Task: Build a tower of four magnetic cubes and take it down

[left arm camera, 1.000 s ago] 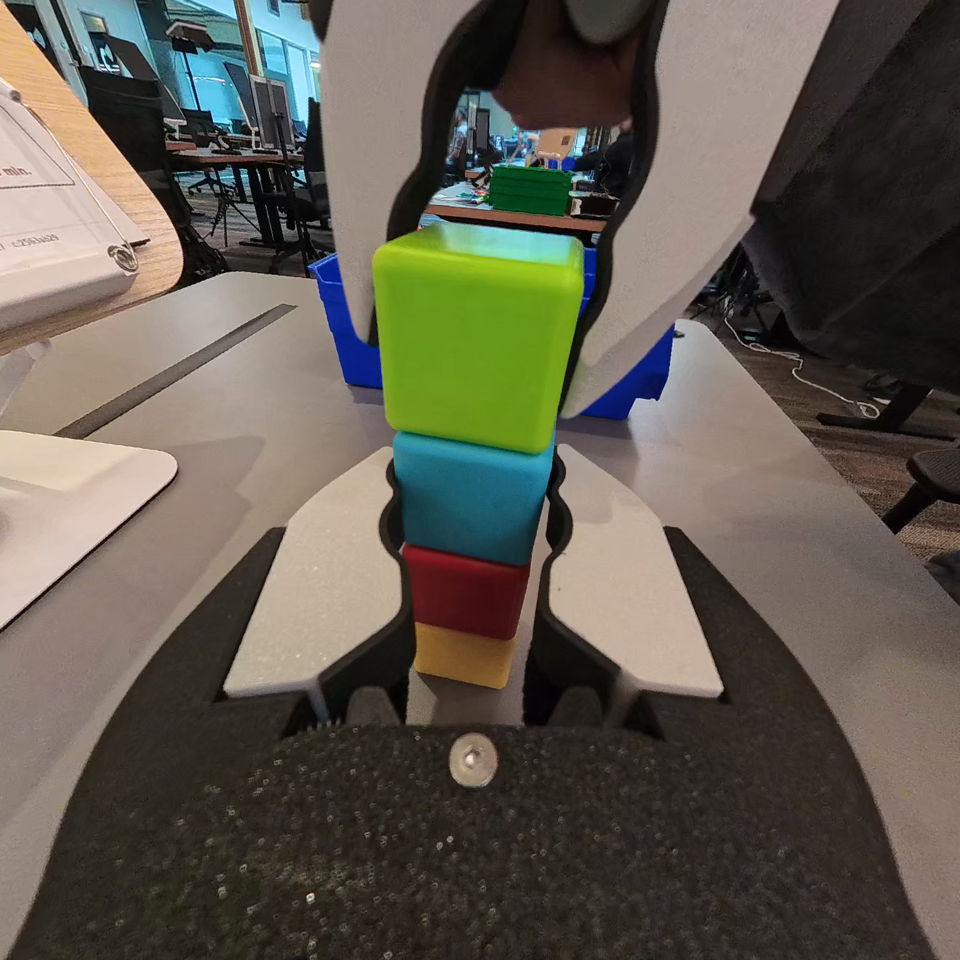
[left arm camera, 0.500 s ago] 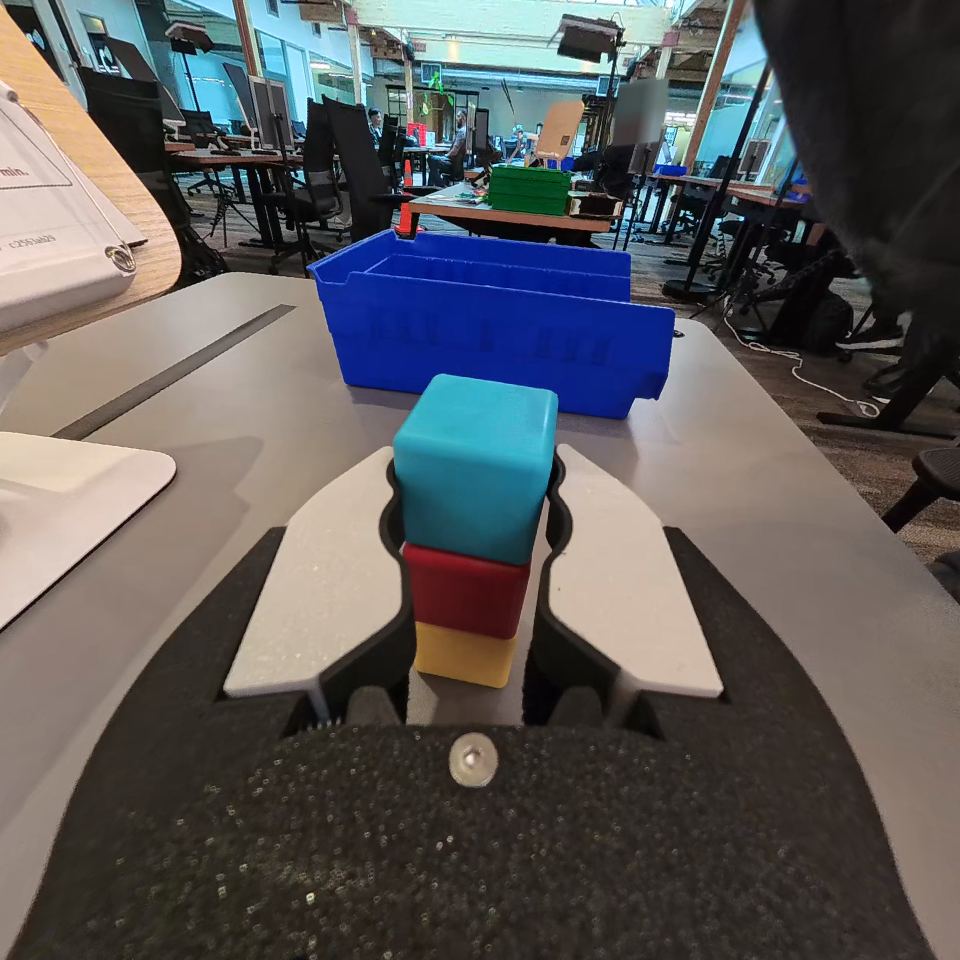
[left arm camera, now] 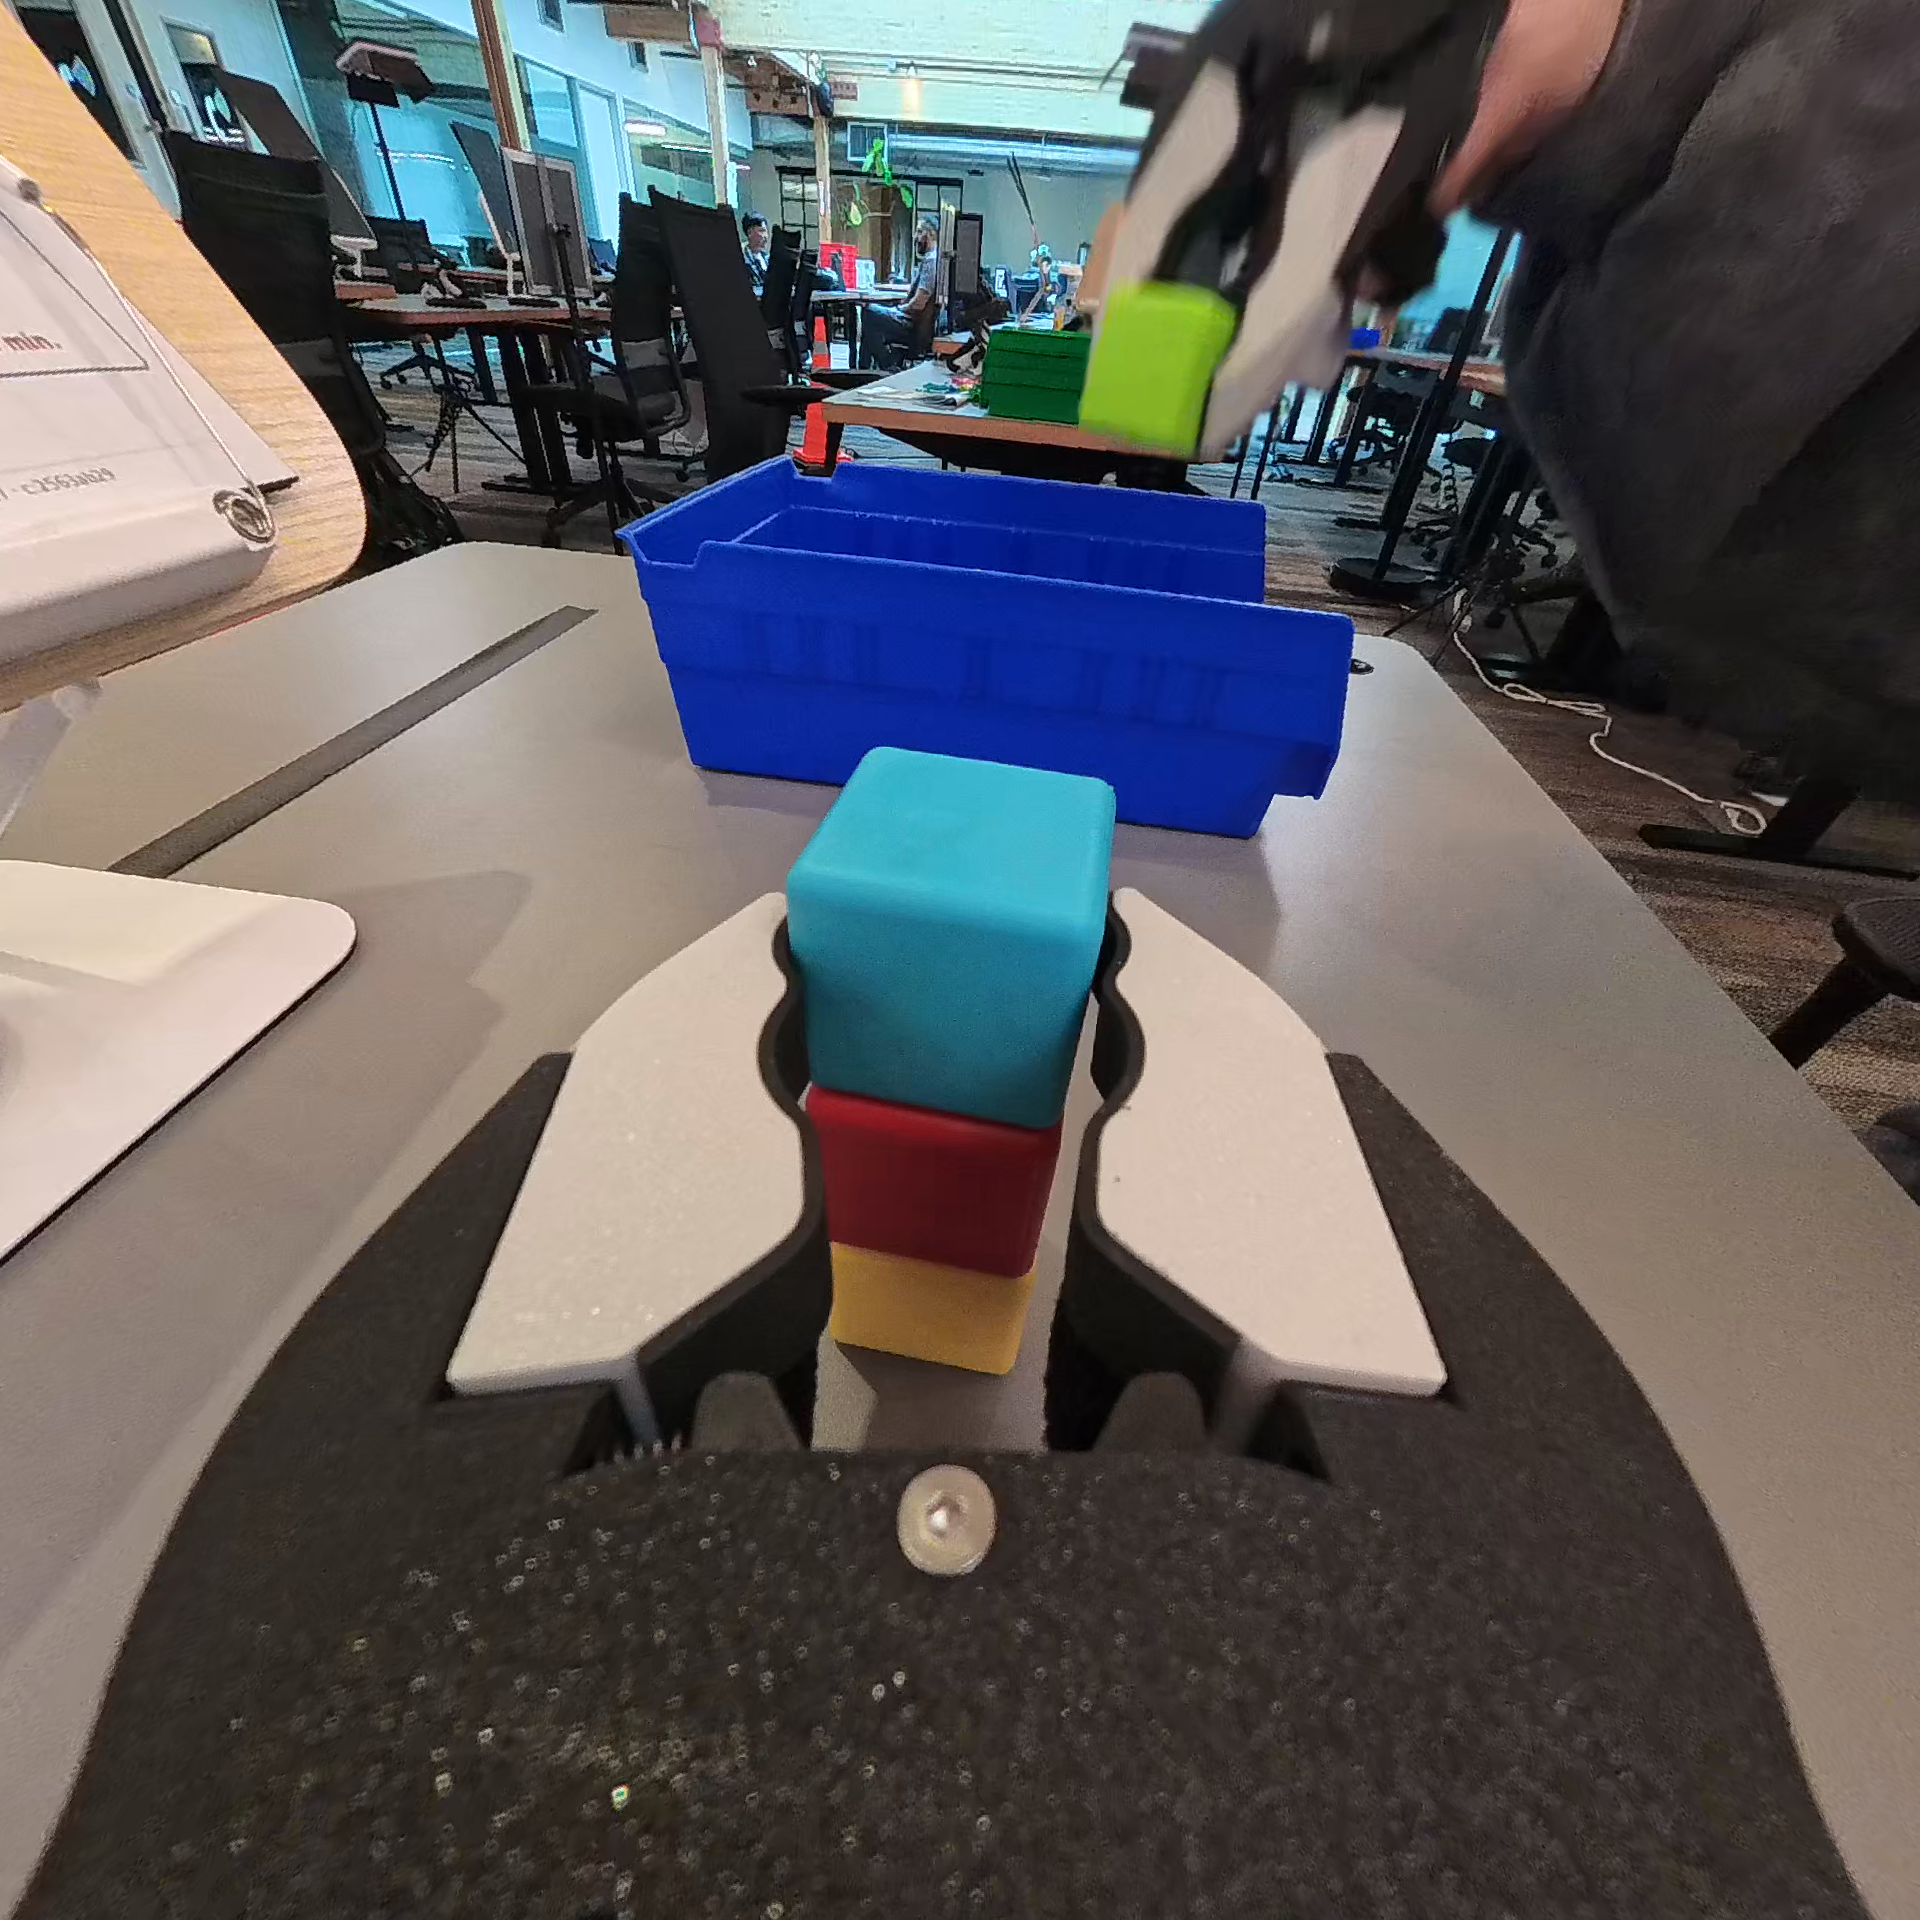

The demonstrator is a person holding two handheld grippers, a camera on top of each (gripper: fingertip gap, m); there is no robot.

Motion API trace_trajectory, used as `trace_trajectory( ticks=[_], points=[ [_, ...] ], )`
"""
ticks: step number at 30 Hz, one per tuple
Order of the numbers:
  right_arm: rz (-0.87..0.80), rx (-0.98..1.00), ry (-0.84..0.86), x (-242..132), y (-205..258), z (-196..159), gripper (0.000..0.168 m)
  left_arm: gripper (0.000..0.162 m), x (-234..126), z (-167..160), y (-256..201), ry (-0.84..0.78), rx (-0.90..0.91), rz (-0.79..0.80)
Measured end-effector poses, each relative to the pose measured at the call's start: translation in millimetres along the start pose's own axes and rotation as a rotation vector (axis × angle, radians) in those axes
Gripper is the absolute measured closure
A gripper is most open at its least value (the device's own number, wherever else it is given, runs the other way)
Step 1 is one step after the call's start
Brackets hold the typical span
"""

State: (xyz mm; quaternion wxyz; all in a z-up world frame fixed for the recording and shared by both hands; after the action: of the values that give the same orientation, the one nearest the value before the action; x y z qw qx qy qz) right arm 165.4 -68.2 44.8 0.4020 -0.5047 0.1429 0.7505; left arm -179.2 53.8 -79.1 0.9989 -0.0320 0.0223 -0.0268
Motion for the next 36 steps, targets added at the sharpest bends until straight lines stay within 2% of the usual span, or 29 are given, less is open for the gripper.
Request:
trace_trajectory(
  ticks=[4, 9, 21, 23, 25, 27, 32, 36],
  points=[
    [0.080, 0.048, 0.094, 55, 11, -39, 0.117, 0.110, 0, 0, 0, -0.001, 0.000, 0.000],
    [0.141, 0.056, 0.152, 91, 23, -55, 0.117, 0.110, 0, 0, 0, 0.000, 0.000, 0.000],
    [0.136, 0.043, 0.237, 119, 22, -57, 0.117, 0.110, 0, 0, -1, 0.000, 0.005, -0.004],
    [0.121, 0.054, 0.225, 119, 20, -58, 0.112, 0.110, 0, 0, -1, 0.001, 0.006, -0.003],
    [0.054, 0.074, 0.210, 111, 13, -60, 0.096, 0.110, -1, 1, -2, -0.002, 0.015, -0.003],
    [-0.010, 0.098, 0.136, 92, 10, -61, 0.094, 0.103, -3, 5, -4, -0.018, 0.025, 0.000],
    [-0.155, 0.166, -0.214, 31, 33, -68, 0.094, 0.094, -17, 19, -5, -0.042, 0.034, 0.027],
    [-0.099, 0.207, -0.524, 9, 88, -89, 0.098, 0.091, -23, 15, -10, 0.061, 0.061, 0.022]
  ],
)
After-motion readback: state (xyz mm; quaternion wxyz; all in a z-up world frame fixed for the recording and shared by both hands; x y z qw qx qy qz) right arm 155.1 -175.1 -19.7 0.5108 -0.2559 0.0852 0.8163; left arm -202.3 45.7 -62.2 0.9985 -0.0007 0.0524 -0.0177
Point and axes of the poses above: each gripper's, where its closed fingertips meet, x out along the fingers, z out of its top, y = z × x across the jaws, the point moved 10 cm from there along -x, back along the fingers, and after that the axes turned 4 degrees about -y, right-handed, at the moved point
